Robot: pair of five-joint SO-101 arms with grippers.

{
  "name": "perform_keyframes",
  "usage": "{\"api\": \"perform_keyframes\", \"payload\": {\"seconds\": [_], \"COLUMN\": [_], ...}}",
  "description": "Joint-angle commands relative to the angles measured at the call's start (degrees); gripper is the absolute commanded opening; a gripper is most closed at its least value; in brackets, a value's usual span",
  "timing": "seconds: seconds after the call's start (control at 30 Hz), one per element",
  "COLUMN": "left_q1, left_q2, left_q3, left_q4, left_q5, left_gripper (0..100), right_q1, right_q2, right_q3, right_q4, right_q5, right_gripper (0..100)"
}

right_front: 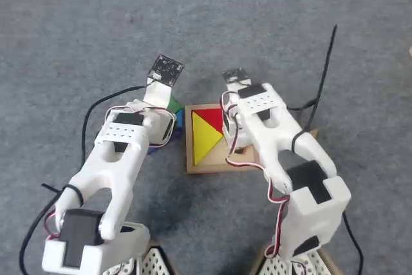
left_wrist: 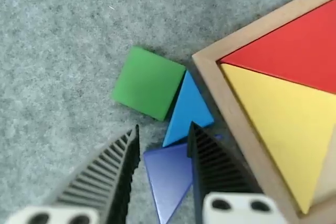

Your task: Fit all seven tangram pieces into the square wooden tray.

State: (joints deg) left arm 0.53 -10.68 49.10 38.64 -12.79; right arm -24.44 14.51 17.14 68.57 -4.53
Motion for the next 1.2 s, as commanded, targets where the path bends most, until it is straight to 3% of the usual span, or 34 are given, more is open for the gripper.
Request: {"api": "perform_keyframes", "payload": {"seconds": [0.0, 0.43, 0.6, 0.83, 1.03, 1.17], "left_q1": [-0.5, -0.4, -0.4, -0.2, -0.1, -0.1], "left_q2": [-2.6, -2.6, -2.6, -2.6, -2.5, -2.5], "left_q3": [-0.2, -0.2, -0.2, -0.1, -0.1, -0.1], "left_q4": [-1.1, -1.1, -1.1, -1.1, -1.1, -1.1], "left_q5": [0.1, 0.1, 0.1, 0.1, 0.1, 0.1], "left_gripper": [14, 14, 14, 14, 14, 14], "right_q1": [2.2, 4.2, 6.3, 20.4, 30.5, 32.7], "right_q2": [-2.6, 2.2, -6.2, -18.8, -17.7, -14.5], "right_q3": [-2.6, -12.9, -11.4, -0.7, 7.5, 7.6], "right_q4": [-1.5, -1.3, 0.4, 2.2, -3.0, -4.6], "right_q5": [0.9, 1.2, 1.1, 3.1, 9.1, 11.3], "right_gripper": [33.6, 33.6, 33.6, 33.6, 33.6, 33.6]}}
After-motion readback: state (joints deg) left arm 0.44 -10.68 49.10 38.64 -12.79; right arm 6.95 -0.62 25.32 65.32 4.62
